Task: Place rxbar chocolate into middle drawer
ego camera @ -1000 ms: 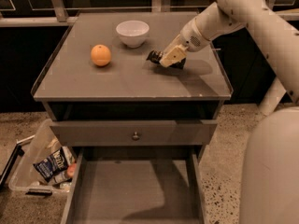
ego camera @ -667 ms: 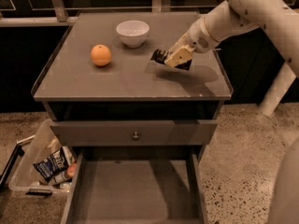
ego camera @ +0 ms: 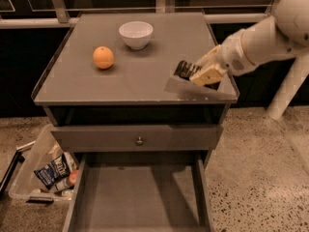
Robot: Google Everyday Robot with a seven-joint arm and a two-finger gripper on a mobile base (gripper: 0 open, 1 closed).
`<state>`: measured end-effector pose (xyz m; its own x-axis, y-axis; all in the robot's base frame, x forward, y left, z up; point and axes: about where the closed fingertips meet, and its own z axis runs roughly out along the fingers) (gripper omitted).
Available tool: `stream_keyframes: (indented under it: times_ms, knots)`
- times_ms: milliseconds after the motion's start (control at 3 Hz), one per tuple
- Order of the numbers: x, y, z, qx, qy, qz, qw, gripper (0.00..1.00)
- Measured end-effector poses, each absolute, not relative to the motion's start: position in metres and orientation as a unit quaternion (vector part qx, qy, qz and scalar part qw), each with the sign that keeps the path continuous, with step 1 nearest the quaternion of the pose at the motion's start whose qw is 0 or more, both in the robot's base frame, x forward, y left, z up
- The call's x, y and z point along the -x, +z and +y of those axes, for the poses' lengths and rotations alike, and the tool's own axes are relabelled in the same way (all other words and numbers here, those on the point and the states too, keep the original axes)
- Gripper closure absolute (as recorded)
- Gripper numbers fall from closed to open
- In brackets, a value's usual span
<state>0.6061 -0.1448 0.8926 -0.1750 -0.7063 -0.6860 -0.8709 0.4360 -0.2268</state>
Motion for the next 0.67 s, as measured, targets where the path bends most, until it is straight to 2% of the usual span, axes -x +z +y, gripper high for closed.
stream_keyframes:
  times_ms: [333, 667]
  knots:
    - [-0.561, 0.872, -0.163, 0.501, 0.094, 0.770, 0.383, 1.00]
    - [-0.528, 0.822, -0.168, 0.490, 0.114, 0.783, 0.365, 1.00]
